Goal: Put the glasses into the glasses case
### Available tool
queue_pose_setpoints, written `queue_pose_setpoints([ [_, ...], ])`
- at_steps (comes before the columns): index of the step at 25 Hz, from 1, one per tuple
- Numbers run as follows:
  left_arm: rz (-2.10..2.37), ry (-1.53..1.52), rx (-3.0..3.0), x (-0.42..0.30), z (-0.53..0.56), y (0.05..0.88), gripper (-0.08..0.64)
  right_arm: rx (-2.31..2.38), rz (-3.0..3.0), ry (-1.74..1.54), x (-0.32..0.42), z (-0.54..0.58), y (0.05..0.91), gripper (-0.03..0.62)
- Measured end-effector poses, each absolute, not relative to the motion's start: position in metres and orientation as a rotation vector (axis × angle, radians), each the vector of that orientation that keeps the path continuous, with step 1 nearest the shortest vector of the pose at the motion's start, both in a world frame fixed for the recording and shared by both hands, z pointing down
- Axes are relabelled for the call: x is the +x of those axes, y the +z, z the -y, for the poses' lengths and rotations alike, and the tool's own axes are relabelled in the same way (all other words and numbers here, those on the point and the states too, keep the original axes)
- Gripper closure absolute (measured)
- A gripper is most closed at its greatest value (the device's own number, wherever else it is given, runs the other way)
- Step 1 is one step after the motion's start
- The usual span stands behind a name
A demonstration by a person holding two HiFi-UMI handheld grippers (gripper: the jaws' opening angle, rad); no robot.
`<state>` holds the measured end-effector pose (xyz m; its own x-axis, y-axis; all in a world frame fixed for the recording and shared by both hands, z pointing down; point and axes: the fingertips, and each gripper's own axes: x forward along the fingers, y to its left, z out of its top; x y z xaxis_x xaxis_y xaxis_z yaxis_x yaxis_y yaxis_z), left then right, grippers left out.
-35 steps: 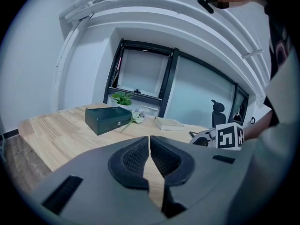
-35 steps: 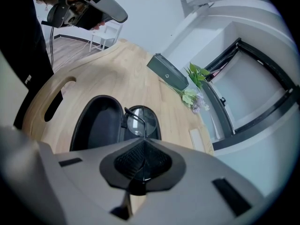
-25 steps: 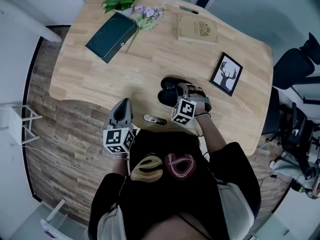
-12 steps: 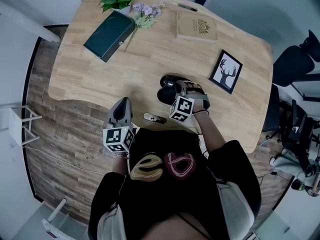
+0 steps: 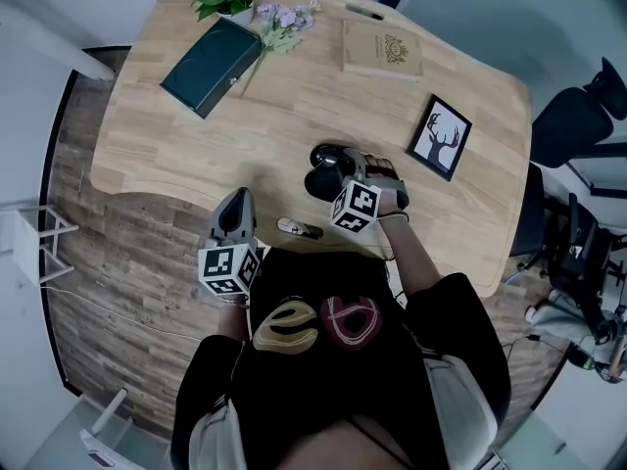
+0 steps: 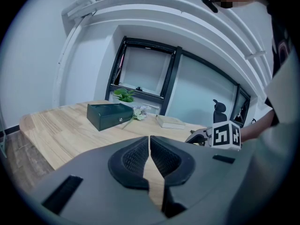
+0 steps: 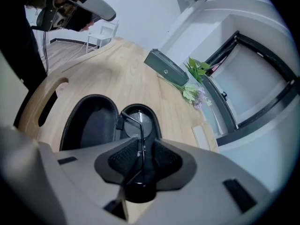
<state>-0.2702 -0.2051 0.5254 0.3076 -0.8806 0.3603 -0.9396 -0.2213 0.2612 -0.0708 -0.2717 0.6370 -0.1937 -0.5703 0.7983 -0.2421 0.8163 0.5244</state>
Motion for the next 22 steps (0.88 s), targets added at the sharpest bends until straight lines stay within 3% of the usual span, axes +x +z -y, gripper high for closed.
queue_pose_setpoints([
  [11,1.591,0.155,2.183,-0.263,0.201,0.52,0.535,0.848,1.964,-0.087,-0.069,0.27,0.596,0.396],
  [22,1.497,0.098,2.282,-0.225,0.203,0.505,0.535,1.065,2.115,0.041,-0.052,0.25,0.543,0.391],
])
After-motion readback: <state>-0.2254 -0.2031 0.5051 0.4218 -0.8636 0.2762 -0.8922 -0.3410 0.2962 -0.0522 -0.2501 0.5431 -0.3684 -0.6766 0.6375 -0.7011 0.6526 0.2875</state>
